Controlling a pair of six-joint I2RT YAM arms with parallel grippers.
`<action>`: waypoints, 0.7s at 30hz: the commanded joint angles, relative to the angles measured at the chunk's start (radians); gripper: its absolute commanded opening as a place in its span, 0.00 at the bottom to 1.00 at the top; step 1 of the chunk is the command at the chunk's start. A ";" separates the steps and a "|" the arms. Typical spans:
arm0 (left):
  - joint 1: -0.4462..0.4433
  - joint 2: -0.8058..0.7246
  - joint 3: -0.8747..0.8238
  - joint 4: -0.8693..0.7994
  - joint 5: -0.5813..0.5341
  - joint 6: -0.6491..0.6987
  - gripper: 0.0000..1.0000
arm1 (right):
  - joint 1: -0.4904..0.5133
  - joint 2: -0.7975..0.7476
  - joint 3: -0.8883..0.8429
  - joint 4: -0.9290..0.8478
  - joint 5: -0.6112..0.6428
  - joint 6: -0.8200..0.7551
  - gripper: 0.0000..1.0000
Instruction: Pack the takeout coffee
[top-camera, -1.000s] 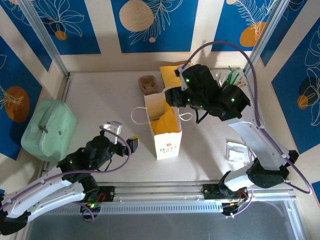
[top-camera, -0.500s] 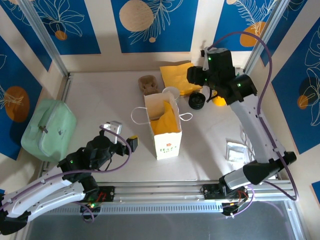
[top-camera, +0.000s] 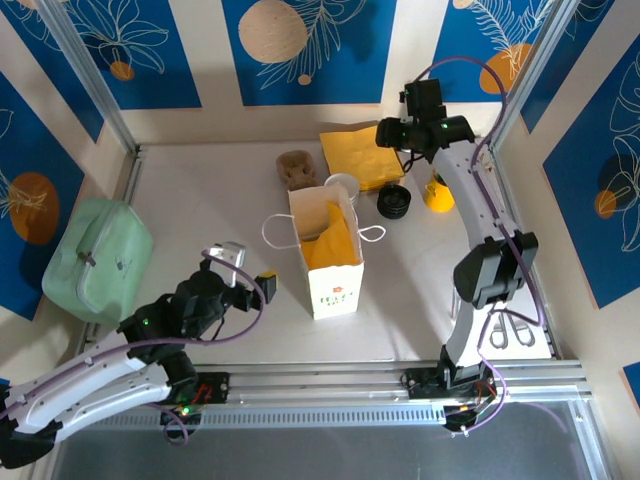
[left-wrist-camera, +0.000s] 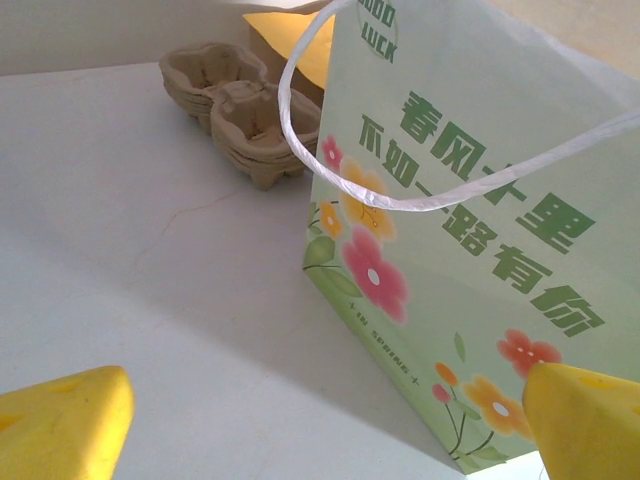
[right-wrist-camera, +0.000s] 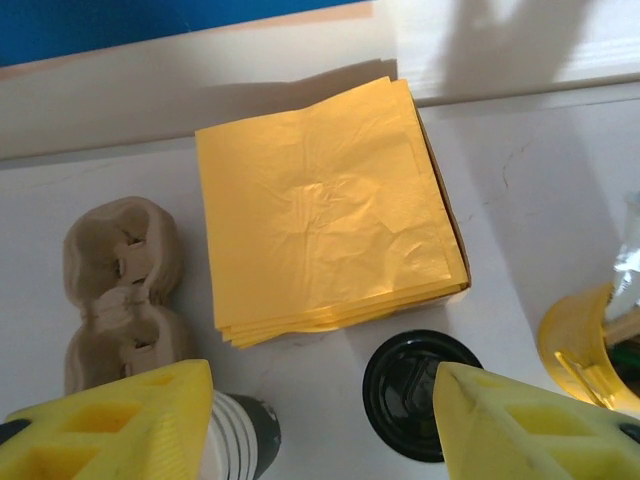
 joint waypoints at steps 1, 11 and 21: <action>-0.007 0.001 0.007 0.023 -0.028 0.005 0.99 | -0.004 0.068 0.069 0.006 -0.024 0.016 0.61; -0.007 0.012 0.005 0.025 -0.103 0.017 0.99 | -0.022 0.300 0.221 -0.039 -0.060 0.006 0.62; -0.006 0.022 0.001 0.060 -0.131 0.038 0.99 | -0.026 0.450 0.349 -0.060 -0.082 -0.031 0.64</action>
